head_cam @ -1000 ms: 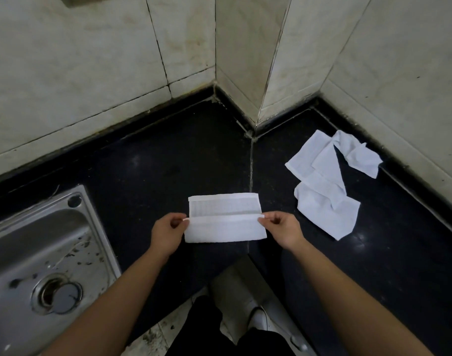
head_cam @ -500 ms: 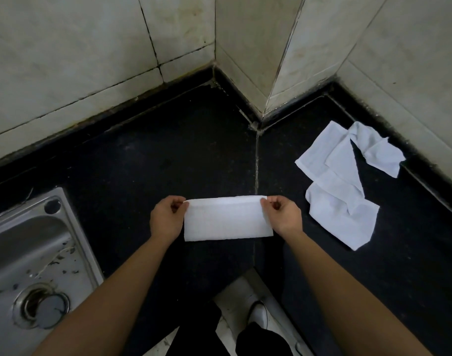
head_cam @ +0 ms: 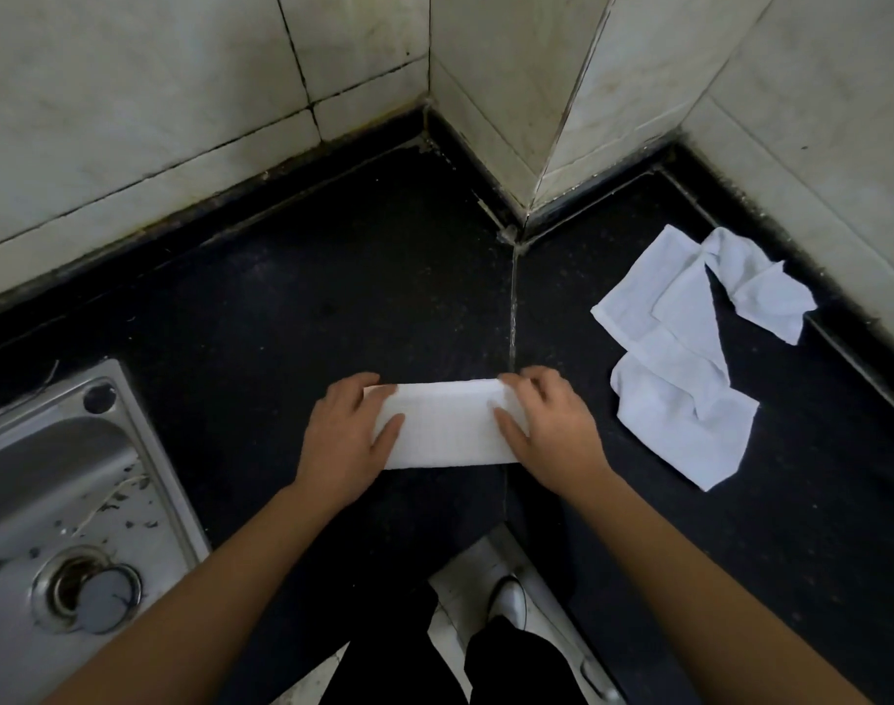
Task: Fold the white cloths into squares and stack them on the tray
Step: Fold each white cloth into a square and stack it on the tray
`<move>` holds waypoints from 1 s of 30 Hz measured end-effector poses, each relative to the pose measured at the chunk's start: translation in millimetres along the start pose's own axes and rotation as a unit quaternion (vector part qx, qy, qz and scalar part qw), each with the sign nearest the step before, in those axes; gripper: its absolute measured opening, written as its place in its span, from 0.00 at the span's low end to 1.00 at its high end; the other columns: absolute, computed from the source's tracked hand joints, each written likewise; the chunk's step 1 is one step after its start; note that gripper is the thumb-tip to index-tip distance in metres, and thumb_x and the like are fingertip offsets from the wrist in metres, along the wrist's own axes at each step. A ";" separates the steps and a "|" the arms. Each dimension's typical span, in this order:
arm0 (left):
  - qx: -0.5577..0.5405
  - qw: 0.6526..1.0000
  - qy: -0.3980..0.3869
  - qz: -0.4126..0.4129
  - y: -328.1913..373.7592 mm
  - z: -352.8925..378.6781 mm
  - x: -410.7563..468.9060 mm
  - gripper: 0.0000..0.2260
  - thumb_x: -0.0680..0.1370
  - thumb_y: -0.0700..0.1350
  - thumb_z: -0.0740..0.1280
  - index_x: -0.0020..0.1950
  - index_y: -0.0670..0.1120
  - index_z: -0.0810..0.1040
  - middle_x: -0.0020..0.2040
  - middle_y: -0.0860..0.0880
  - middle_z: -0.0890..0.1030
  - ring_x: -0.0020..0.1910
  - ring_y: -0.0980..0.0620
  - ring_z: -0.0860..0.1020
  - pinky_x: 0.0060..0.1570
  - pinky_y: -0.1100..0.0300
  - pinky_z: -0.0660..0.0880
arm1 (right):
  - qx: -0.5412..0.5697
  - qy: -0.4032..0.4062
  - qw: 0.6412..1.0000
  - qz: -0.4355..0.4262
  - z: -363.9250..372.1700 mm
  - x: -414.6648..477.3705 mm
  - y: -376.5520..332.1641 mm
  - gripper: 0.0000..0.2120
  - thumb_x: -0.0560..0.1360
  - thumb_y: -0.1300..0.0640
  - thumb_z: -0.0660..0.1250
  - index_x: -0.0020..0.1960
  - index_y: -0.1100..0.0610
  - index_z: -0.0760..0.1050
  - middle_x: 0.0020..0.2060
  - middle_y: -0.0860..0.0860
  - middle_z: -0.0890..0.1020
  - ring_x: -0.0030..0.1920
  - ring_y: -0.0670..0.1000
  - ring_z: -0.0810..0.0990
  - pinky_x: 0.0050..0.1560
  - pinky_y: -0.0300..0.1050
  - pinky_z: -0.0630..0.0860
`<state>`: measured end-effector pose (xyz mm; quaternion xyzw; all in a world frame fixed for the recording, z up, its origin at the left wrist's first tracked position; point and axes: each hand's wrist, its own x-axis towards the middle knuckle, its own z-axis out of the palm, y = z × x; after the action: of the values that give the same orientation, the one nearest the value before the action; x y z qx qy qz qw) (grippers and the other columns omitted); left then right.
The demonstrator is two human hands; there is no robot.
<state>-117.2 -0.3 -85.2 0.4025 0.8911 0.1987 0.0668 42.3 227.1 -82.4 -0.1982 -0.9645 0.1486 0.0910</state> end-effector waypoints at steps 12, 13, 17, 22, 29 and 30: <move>0.168 0.957 -0.225 0.069 -12.9 36.1 -2.6 0.33 0.80 0.67 0.37 0.81 0.51 0.40 0.81 0.45 0.38 0.80 0.46 0.38 0.76 0.40 0.42 | -0.125 -0.245 0.957 -0.096 34.2 -7.3 2.8 0.37 0.81 0.31 0.41 0.82 0.51 0.42 0.81 0.57 0.41 0.80 0.59 0.40 0.78 0.63 0.47; 0.169 0.957 -0.228 0.067 -11.8 34.2 -2.7 0.34 0.79 0.67 0.34 0.81 0.51 0.39 0.81 0.45 0.36 0.79 0.46 0.37 0.76 0.40 0.41 | -0.123 -0.249 0.956 -0.098 33.0 -7.3 1.4 0.37 0.80 0.31 0.41 0.82 0.51 0.41 0.81 0.57 0.40 0.80 0.59 0.40 0.78 0.63 0.48; 0.176 0.947 -0.264 0.048 -1.1 21.4 3.1 0.35 0.76 0.68 0.29 0.79 0.52 0.34 0.78 0.46 0.30 0.78 0.47 0.34 0.76 0.40 0.38 | -0.087 -0.218 0.972 -0.030 16.7 -12.4 -5.2 0.38 0.80 0.31 0.42 0.82 0.52 0.40 0.81 0.57 0.41 0.80 0.58 0.40 0.79 0.60 0.47; 0.141 0.977 -0.138 0.086 15.2 8.3 28.7 0.27 0.81 0.56 0.57 0.77 0.44 0.65 0.75 0.41 0.67 0.73 0.42 0.67 0.71 0.39 0.61 | 0.032 -0.042 0.982 0.180 0.3 -48.5 -5.8 0.27 0.80 0.38 0.57 0.70 0.55 0.70 0.65 0.56 0.74 0.61 0.57 0.76 0.58 0.52 0.75; 0.141 0.928 -0.214 0.269 89.2 28.6 100.1 0.29 0.81 0.39 0.61 0.80 0.48 0.55 0.80 0.46 0.56 0.76 0.45 0.58 0.71 0.48 0.64 | 0.138 -0.086 0.896 0.413 -4.0 -55.7 -20.4 0.22 0.77 0.37 0.65 0.61 0.51 0.75 0.55 0.49 0.76 0.53 0.51 0.78 0.43 0.45 0.73; 0.174 0.910 -0.231 0.297 98.7 31.3 106.2 0.33 0.79 0.36 0.62 0.81 0.48 0.52 0.81 0.46 0.52 0.77 0.45 0.55 0.72 0.48 0.63 | 0.138 -0.087 0.891 0.424 -3.6 -53.2 -23.3 0.20 0.77 0.38 0.65 0.61 0.51 0.75 0.56 0.50 0.76 0.53 0.52 0.78 0.43 0.44 0.71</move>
<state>-111.1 147.0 -69.2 0.6887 0.7104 -0.0469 0.1372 83.0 185.8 -77.7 -0.5603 -0.7626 0.3209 -0.0383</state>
